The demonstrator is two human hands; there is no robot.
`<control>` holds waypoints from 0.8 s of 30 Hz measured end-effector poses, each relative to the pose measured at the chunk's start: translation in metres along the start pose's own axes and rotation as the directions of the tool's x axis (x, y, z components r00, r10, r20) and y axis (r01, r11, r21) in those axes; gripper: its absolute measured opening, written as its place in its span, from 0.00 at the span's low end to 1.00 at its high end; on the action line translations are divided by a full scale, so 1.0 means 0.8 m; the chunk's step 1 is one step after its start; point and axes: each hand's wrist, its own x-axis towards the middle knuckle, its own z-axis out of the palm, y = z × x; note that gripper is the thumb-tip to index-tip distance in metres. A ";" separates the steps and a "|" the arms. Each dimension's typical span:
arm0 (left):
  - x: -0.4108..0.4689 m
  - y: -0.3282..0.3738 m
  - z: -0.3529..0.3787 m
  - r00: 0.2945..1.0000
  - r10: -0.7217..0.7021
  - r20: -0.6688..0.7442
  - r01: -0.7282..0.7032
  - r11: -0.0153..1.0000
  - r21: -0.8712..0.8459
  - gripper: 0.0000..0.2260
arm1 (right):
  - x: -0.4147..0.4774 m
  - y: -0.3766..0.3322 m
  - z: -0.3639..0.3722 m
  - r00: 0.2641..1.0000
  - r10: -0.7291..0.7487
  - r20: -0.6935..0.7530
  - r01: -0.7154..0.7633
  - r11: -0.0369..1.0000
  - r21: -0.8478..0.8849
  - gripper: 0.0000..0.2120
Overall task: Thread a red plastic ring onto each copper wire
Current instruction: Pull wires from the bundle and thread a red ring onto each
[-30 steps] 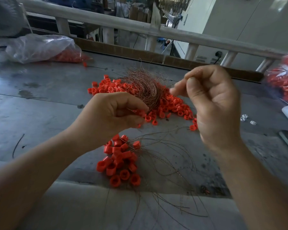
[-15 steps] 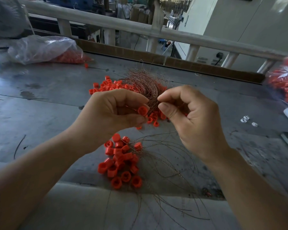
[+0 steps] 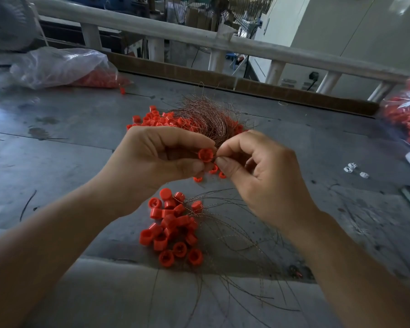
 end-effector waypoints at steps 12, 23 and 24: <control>0.000 -0.002 -0.003 1.000 -0.002 0.011 0.003 0.999 -0.040 0.15 | 0.002 -0.001 0.001 1.000 0.023 -0.001 -0.023 1.000 0.006 0.01; -0.001 0.002 -0.004 0.999 -0.028 0.014 0.030 0.993 -0.118 0.15 | 0.002 -0.008 -0.005 0.997 0.071 0.033 -0.075 0.986 0.149 0.06; -0.001 0.003 -0.004 0.999 -0.035 0.019 0.038 0.987 -0.159 0.13 | 0.002 -0.008 -0.006 0.995 0.094 0.041 -0.100 0.976 0.193 0.08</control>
